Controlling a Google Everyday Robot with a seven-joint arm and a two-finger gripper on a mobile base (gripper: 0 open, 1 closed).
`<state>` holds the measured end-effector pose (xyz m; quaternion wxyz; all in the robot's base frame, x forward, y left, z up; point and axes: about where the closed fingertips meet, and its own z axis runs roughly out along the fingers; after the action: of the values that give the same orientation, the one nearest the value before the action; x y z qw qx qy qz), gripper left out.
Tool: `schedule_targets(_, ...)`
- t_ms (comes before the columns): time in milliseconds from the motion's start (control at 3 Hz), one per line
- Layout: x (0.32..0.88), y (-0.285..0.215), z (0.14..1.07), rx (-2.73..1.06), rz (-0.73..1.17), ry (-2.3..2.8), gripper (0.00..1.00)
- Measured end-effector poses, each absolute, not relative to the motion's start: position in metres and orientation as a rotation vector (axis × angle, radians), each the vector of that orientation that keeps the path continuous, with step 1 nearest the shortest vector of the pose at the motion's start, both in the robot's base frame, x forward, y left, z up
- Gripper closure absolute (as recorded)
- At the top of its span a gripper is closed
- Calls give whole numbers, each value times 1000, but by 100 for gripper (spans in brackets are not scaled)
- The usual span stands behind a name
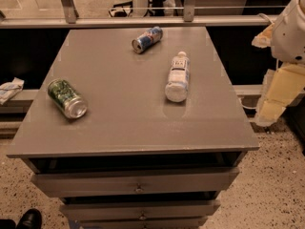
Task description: Pick redbull can
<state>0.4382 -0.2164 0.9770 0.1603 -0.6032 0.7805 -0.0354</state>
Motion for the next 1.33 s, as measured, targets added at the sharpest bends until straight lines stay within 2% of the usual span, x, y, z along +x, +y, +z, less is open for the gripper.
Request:
schedule_targets(333,438,-216,977,-1723,-101,2229,0)
schedule_targets(1333,580,-92,1026,-1858,-70,1507,0)
